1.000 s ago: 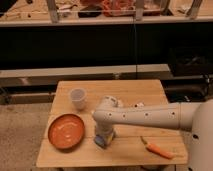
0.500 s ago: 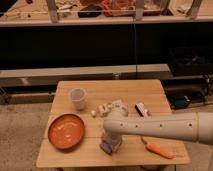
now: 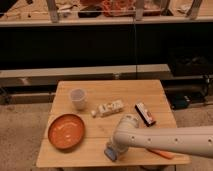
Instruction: Wipe the white sponge on the table
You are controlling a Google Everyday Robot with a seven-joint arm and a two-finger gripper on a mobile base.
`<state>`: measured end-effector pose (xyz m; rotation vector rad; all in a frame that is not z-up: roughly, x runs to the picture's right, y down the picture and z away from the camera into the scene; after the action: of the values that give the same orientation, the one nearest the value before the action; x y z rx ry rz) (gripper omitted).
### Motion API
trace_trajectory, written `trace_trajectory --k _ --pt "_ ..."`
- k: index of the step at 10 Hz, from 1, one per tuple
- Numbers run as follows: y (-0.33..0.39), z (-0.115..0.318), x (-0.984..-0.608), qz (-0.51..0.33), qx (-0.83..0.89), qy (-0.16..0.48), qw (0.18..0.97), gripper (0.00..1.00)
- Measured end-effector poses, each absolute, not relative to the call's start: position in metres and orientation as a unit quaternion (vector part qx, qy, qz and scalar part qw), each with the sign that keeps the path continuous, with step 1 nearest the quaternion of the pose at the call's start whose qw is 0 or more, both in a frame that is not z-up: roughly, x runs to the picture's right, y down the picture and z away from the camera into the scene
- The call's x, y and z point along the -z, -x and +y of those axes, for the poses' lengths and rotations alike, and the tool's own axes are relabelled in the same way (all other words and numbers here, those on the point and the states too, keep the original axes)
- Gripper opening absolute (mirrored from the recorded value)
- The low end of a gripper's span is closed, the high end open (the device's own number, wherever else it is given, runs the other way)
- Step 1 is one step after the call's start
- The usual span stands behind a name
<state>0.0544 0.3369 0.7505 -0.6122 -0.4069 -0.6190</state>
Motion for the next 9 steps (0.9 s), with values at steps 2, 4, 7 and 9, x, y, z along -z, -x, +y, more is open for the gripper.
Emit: trace_trajectory --k 2,4,7,9 --pt "-0.073 0.338 -0.748 -0.196 0.279 0.288 0.895 0.54" --pt "-0.091 0.334 -0.746 -0.195 0.264 0.282 0.902 0.54" --pt "-0.091 0.318 -0.748 -0.195 0.257 0.276 0.905 0.54" --pt "-0.080 0.298 -0.756 -0.193 0.264 0.276 0.904 0.54"
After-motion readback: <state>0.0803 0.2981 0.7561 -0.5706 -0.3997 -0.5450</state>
